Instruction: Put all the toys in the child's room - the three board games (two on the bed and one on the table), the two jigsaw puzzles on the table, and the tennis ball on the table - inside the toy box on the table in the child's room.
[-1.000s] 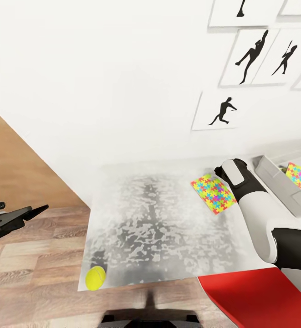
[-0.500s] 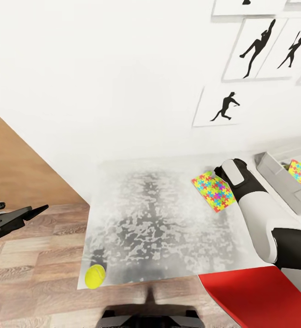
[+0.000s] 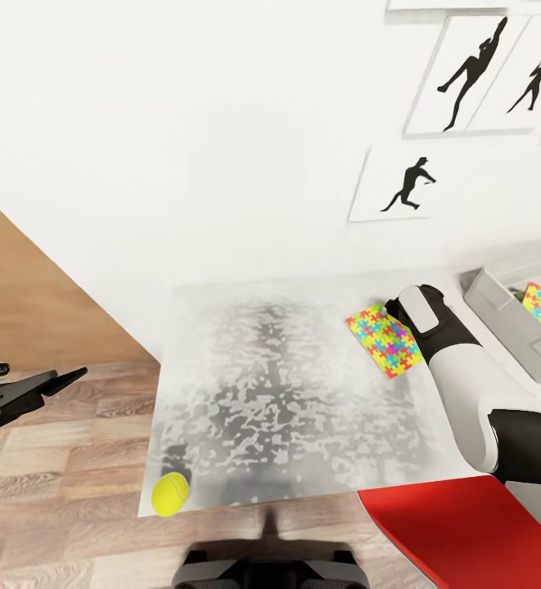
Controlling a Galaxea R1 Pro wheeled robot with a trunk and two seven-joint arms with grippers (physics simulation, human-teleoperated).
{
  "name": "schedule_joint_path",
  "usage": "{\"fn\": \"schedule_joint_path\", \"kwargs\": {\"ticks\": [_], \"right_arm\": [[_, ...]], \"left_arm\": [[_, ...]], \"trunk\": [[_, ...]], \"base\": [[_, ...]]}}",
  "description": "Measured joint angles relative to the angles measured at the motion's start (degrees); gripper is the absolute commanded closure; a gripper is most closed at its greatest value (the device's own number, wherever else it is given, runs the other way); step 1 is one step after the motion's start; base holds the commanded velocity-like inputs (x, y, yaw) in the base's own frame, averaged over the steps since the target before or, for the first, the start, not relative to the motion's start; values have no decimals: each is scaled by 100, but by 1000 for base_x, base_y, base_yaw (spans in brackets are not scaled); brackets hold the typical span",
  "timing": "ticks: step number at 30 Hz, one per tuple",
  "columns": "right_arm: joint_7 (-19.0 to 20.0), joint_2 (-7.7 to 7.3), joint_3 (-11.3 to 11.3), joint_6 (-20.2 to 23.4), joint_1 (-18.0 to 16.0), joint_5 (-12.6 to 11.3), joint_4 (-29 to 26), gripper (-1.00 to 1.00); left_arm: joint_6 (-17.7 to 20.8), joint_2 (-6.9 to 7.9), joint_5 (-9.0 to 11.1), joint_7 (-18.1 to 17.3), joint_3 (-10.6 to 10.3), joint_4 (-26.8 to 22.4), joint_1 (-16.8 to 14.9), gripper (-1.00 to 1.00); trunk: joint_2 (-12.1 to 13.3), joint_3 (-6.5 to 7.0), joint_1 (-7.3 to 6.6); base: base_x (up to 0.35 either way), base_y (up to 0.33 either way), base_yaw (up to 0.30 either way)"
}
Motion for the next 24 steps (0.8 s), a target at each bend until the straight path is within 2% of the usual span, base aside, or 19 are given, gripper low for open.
{"fn": "schedule_joint_path", "kwargs": {"ticks": [24], "right_arm": [[0,1,16,-159,16,-3,9,-100]], "left_arm": [[0,-2,0,1,0,0,0,-100]], "trunk": [[0,-5,0]], "base": [[0,0,0]]}}
